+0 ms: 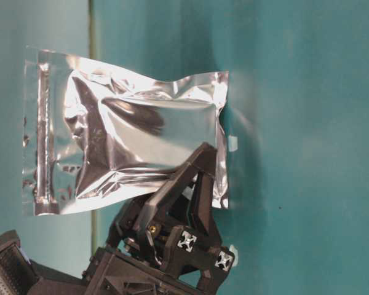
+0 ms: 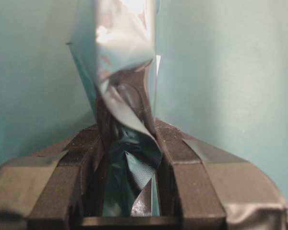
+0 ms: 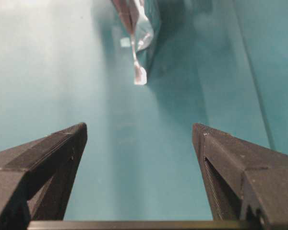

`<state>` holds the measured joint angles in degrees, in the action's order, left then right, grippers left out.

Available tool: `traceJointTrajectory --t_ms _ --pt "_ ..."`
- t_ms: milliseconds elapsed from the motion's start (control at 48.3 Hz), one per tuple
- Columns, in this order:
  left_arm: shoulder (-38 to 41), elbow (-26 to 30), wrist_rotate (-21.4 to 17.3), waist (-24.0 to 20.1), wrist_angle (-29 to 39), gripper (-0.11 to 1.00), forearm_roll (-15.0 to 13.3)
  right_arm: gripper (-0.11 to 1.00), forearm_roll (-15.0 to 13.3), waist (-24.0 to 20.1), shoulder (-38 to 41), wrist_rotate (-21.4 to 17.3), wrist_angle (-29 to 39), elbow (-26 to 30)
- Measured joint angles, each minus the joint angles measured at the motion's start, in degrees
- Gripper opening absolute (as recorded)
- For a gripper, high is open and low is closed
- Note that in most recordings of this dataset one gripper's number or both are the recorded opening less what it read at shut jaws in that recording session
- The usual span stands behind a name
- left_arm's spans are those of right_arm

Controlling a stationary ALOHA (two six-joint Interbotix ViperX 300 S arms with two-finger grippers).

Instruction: Hand over the silver zip bag and make it stand upright.

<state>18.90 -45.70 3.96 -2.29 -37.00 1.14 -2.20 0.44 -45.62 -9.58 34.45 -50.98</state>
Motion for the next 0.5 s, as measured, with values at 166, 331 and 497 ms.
traceJointTrajectory --t_ms 166,331,497 --pt "-0.09 0.09 0.00 0.00 0.09 0.30 0.09 0.88 0.00 0.09 0.09 0.00 0.00 -0.35" --pt "0.00 0.09 0.00 0.00 0.09 0.30 0.00 0.88 0.00 0.00 0.00 0.00 0.00 -0.35" --pt "0.00 0.09 0.00 0.00 0.09 0.30 0.00 0.88 0.00 0.09 0.00 0.00 0.00 -0.35"
